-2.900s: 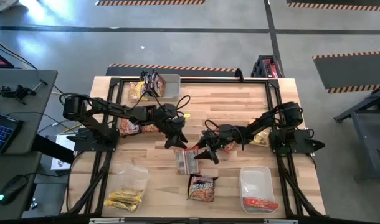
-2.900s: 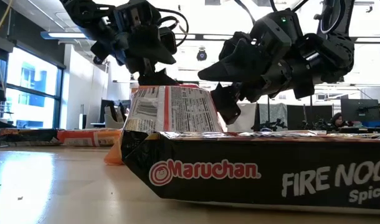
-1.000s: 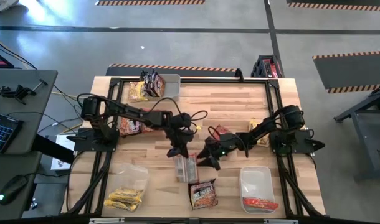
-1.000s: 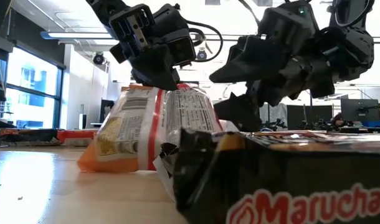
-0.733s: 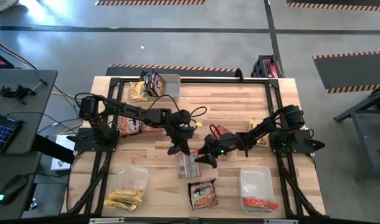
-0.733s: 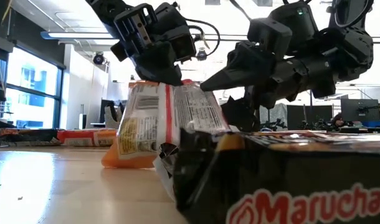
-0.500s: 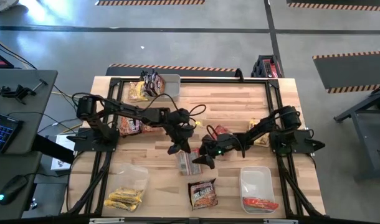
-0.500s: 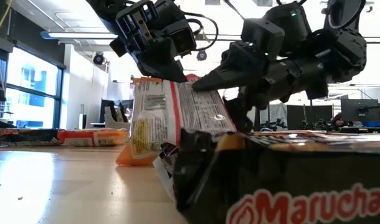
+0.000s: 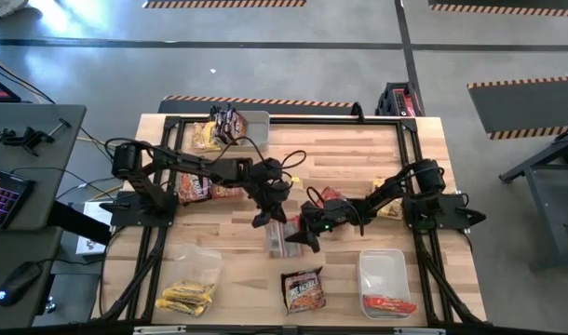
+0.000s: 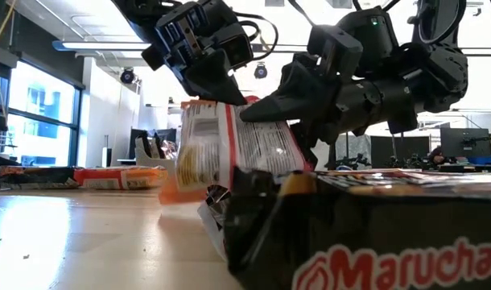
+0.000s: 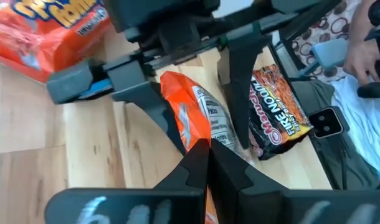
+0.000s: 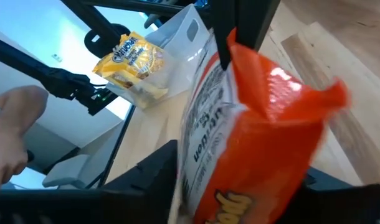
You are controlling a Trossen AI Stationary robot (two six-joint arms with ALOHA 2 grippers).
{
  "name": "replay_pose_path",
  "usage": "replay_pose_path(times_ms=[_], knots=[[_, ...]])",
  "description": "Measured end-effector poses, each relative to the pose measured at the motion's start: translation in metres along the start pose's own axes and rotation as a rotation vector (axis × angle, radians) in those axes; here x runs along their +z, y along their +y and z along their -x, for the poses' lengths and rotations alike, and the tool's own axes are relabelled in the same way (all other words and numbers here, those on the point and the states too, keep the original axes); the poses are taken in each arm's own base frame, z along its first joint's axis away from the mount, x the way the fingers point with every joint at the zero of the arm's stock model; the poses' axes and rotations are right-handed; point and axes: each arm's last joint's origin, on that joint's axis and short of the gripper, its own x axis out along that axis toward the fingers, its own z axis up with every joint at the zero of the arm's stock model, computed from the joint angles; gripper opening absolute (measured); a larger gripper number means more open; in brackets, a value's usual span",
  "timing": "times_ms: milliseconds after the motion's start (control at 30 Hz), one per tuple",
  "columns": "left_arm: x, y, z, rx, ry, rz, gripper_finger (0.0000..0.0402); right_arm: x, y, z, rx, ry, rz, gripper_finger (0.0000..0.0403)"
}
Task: Sort Maruchan noodles
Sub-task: Put the bottom orange noodle pack into the white bin
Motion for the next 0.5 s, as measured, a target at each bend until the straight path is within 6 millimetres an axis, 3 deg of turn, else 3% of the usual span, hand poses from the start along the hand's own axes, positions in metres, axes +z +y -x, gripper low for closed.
replay_pose_path(times_ms=[233, 400, 500], knots=[[0.000, 0.001, 0.000, 0.002, -0.003, 0.027, 0.0001, 0.000, 0.000, 0.000, -0.014, -0.007, 0.009, 0.0111], [0.001, 0.003, 0.004, 0.003, -0.004, 0.048, 0.0023, 0.000, 0.000, 0.000, -0.016, -0.012, 0.026, 0.0097], [0.004, 0.002, 0.019, 0.032, -0.019, 0.019, 0.0047, 0.002, -0.001, 0.001, 0.007, -0.003, 0.028, 0.0097]])
